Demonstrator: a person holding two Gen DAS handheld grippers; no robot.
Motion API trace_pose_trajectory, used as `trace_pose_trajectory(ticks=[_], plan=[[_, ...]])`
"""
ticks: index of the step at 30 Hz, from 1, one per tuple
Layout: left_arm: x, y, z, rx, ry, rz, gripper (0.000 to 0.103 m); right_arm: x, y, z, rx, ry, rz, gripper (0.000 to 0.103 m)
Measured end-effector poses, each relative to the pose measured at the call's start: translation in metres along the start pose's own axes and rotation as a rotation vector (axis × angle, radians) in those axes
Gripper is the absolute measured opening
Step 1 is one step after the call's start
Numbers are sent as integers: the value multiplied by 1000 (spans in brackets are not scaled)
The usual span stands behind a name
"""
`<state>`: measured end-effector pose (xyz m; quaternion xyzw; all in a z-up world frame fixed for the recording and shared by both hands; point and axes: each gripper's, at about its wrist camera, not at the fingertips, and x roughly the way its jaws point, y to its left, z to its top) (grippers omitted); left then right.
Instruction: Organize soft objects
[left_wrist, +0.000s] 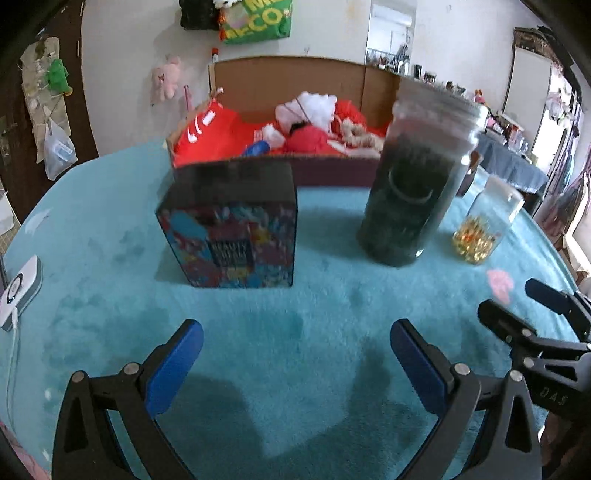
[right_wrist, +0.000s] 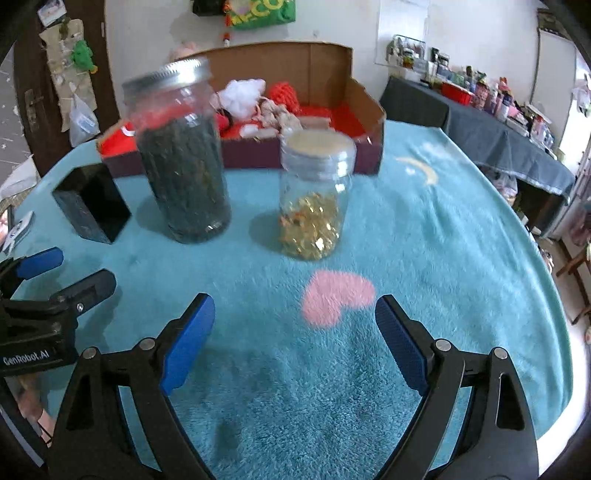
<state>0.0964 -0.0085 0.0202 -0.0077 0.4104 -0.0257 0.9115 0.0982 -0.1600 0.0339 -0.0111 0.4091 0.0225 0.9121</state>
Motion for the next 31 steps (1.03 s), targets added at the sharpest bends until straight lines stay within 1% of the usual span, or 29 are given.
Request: trace_pose_trajectory(ticks=[2,5,9,31], plan=[[2,2,-1,-8,12,1,103,6,-5,-2,16,18,-13,89],[4,4,-2,-19,22,4,103,9,-13,-4,46,22,5,89],[5,0,-2,2,30,32,103,9,-10,-3,36,24,-12,90],[5,0,-3,-6,34,54,103,8,-9,-5,36,20,-12,91]])
